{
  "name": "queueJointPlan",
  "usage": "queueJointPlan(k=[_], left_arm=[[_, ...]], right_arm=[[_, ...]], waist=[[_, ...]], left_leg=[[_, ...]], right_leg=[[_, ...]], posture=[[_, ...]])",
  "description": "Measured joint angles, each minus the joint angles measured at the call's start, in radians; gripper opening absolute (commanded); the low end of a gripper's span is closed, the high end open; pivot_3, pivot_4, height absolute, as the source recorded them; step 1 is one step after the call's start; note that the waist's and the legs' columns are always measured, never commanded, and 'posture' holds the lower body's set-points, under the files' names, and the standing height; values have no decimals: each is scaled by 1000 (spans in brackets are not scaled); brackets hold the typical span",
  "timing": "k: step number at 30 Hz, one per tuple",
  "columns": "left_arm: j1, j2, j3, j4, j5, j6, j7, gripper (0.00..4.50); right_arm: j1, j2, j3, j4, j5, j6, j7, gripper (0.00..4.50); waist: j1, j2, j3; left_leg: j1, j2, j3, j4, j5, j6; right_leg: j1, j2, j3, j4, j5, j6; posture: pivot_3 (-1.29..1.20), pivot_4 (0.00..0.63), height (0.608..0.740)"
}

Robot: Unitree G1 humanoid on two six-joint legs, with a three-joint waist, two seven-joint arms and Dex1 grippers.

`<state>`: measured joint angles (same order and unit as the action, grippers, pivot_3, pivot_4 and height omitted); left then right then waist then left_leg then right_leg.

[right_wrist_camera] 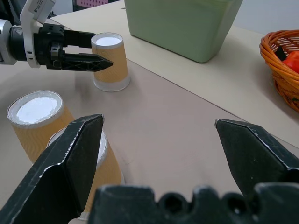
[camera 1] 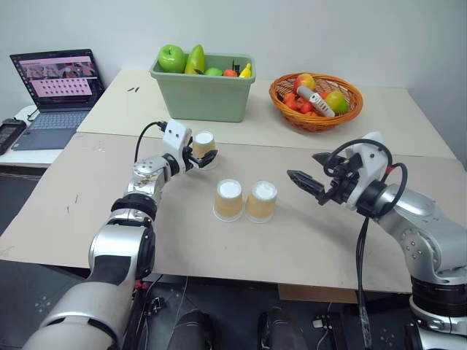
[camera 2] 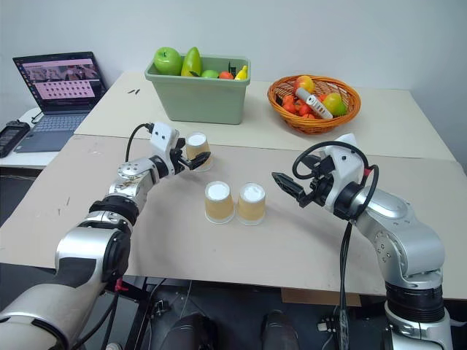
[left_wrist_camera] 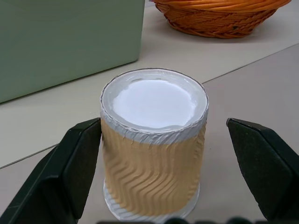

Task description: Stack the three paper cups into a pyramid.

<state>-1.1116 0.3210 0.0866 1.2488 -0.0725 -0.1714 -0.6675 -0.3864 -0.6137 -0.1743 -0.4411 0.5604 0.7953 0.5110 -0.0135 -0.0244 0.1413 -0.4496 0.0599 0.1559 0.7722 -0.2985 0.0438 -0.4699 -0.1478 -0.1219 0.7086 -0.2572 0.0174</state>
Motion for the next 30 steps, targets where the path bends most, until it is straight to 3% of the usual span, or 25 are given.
queueJointPlan(k=[5, 8, 13, 30], left_arm=[[-4, 0, 8, 9, 2, -1, 26, 4500], [-4, 0, 11, 10, 2, -2, 35, 3918], [-4, 0, 13, 12, 6, -4, 44, 2339], [-13, -8, 73, -10, -37, -46, 4, 2339]], right_arm=[[0, 0, 0, 0, -4, -1, -3, 4456], [0, 0, 0, 0, -7, -2, -4, 4500], [0, 1, 0, 0, -7, -2, -4, 4500], [14, 17, 5, 13, -30, -14, -4, 4500]], waist=[[0, 0, 0], [0, 0, 0], [0, 0, 0], [0, 0, 0]], left_leg=[[0, 0, 0, 0, 0, 0], [0, 0, 0, 0, 0, 0], [0, 0, 0, 1, 0, 0], [-2, 0, 0, 2, 0, 0]], right_leg=[[0, 0, 0, 0, 0, 0], [0, 0, 0, 0, 0, 0], [0, 0, 0, 1, 0, 0], [-2, 0, 0, 1, 0, 0]], posture=[[0, 150, 674], [0, 150, 674], [0, 150, 674], [0, 150, 674]])
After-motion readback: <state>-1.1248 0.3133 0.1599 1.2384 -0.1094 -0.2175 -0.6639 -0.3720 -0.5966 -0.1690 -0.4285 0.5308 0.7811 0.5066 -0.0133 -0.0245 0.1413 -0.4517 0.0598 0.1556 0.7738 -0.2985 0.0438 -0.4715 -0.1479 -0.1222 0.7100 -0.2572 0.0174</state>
